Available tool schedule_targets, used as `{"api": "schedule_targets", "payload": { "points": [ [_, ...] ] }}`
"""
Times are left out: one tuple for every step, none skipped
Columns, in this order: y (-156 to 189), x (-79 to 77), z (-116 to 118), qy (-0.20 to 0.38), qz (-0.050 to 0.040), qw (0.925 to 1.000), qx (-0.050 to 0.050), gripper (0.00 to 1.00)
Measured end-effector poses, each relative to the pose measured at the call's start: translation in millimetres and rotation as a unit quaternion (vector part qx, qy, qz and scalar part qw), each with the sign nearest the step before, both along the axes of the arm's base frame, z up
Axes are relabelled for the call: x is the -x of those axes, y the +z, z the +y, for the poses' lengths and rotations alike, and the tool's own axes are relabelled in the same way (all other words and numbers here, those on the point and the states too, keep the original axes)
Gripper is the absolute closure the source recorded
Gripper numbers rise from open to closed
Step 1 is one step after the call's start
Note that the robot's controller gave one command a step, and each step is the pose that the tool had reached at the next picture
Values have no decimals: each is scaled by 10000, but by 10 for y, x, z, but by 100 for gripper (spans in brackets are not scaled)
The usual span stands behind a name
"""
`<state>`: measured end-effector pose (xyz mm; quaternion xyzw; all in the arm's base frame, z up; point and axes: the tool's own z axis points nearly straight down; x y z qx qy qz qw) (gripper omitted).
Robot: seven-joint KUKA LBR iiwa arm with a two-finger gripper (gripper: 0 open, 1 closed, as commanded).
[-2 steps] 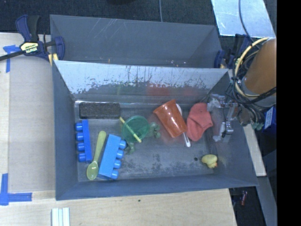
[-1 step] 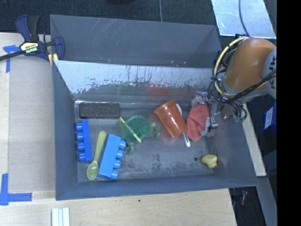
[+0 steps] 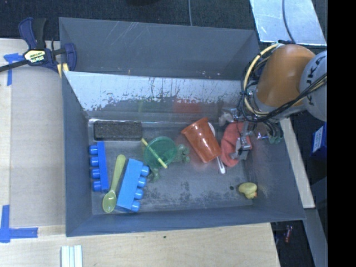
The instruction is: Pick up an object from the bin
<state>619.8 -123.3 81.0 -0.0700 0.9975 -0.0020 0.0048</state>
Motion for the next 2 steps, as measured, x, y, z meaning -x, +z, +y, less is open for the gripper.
{"api": "schedule_targets", "payload": {
  "points": [
    [-78,169,-118,725,-10,9974,9,0],
    [546,3,-122,-766,-38,9971,-16,100]
  ]
}}
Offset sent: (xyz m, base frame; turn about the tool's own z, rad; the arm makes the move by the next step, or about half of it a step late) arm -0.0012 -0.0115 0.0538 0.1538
